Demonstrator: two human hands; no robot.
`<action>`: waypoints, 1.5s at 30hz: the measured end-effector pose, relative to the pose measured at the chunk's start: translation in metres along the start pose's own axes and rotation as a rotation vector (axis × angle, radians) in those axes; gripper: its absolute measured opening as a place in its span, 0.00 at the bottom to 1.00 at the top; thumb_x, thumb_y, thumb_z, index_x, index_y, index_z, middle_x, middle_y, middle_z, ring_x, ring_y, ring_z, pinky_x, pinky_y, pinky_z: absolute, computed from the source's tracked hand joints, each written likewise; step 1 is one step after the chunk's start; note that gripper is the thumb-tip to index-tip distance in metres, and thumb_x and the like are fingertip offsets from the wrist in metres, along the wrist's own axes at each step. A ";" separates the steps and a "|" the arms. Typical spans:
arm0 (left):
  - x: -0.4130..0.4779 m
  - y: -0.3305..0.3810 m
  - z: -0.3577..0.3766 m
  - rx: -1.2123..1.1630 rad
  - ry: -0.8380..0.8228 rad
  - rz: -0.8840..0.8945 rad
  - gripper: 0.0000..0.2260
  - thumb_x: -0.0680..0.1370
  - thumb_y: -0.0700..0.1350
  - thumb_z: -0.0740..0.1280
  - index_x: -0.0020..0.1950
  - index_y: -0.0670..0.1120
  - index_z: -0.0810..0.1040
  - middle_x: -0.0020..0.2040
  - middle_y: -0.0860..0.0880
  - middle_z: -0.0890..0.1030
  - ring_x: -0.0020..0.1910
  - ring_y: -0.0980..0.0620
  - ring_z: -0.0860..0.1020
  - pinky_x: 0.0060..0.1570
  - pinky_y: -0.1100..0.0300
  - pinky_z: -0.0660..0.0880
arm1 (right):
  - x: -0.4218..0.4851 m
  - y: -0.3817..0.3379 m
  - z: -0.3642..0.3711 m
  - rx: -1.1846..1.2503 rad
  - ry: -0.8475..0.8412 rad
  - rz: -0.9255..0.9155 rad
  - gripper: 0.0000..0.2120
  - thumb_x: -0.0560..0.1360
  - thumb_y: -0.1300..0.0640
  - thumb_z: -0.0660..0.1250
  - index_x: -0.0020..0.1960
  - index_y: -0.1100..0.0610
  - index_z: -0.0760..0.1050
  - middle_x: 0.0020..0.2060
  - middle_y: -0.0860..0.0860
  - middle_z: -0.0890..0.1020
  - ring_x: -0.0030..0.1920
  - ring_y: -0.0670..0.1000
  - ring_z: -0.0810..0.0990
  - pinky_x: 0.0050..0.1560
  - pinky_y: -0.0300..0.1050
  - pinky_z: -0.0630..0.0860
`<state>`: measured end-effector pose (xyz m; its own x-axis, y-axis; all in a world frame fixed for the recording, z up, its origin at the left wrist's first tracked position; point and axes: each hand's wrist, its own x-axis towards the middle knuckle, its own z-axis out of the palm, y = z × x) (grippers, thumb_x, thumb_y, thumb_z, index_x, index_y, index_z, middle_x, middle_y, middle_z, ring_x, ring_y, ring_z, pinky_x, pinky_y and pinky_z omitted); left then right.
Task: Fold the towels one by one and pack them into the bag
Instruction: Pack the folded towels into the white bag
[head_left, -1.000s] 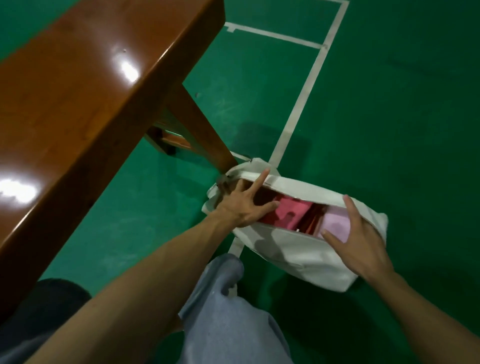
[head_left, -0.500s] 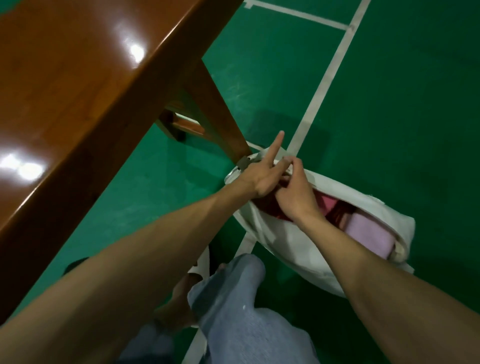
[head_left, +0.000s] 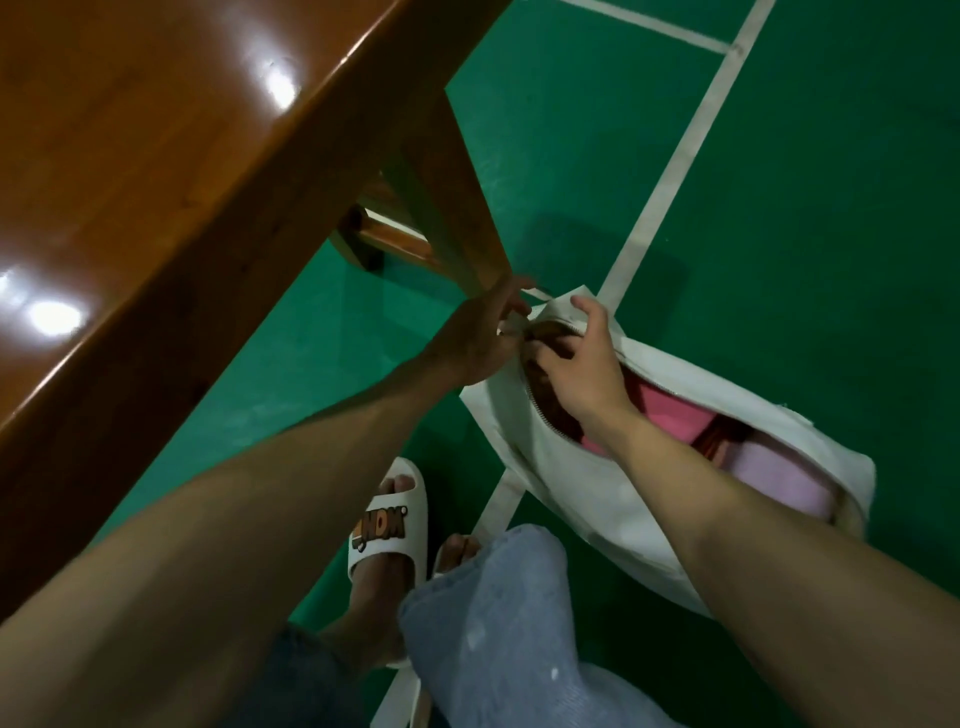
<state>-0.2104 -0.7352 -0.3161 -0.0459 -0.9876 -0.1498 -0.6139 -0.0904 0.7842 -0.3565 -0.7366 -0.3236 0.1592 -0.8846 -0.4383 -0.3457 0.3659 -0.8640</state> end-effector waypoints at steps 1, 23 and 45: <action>0.000 -0.004 0.000 -0.006 -0.026 -0.003 0.23 0.77 0.42 0.68 0.70 0.46 0.66 0.62 0.47 0.78 0.60 0.48 0.76 0.51 0.63 0.70 | 0.004 -0.001 0.002 -0.011 0.014 -0.005 0.32 0.76 0.60 0.70 0.71 0.41 0.58 0.60 0.56 0.81 0.59 0.54 0.80 0.67 0.57 0.72; 0.015 -0.020 0.007 -0.484 -0.165 -0.271 0.39 0.64 0.40 0.63 0.73 0.63 0.58 0.59 0.43 0.78 0.62 0.43 0.75 0.55 0.44 0.76 | 0.018 -0.012 0.014 -0.092 0.047 0.038 0.32 0.77 0.65 0.67 0.73 0.45 0.56 0.60 0.58 0.77 0.58 0.58 0.78 0.63 0.60 0.75; 0.013 -0.009 0.010 -0.261 -0.116 -0.141 0.39 0.71 0.33 0.61 0.78 0.57 0.53 0.67 0.43 0.75 0.63 0.46 0.75 0.54 0.56 0.75 | 0.026 -0.021 0.009 -0.291 0.138 -0.065 0.20 0.76 0.63 0.69 0.64 0.54 0.68 0.52 0.52 0.79 0.52 0.53 0.76 0.56 0.44 0.72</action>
<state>-0.2129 -0.7459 -0.3310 -0.0734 -0.9433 -0.3236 -0.3985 -0.2697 0.8766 -0.3368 -0.7645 -0.3187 0.0695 -0.9414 -0.3300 -0.5922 0.2273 -0.7731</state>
